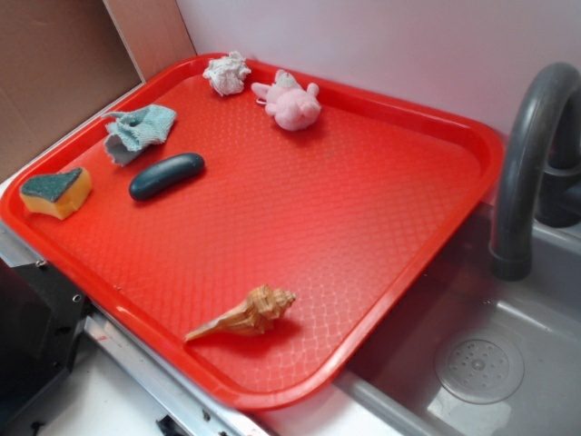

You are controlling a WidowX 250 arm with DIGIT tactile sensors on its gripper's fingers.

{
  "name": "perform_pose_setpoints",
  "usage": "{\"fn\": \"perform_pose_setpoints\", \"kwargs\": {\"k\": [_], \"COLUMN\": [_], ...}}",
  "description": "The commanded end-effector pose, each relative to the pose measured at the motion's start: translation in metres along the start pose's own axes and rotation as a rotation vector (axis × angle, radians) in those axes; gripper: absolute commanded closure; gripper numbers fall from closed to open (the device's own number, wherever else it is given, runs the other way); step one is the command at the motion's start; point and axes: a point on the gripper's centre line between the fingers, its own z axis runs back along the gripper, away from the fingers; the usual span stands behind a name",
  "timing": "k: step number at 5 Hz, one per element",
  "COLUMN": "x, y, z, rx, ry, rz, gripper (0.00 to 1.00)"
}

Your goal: Grab the green sponge.

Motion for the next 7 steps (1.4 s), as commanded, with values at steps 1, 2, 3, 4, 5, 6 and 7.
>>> {"fn": "perform_pose_setpoints", "kwargs": {"k": [1,2,3,4,5,6,7], "x": [-0.017,-0.024,-0.026,-0.027,-0.031,-0.035,-0.039], "y": [0.038,0.053,0.066,0.077,0.087,0.079,0.069], "z": [-0.041,-0.072,-0.093,-0.107,-0.127,-0.147,-0.161], "rx": [0.057,0.106,0.141,0.159,0.145,0.079,0.027], "ry": [0.017,0.068,0.120,0.161,0.192,0.204,0.193], "rz": [-0.128,-0.177,-0.150,-0.142,-0.162,-0.217,-0.256], "gripper": [0.00,0.00,0.00,0.00,0.00,0.00,0.00]}}
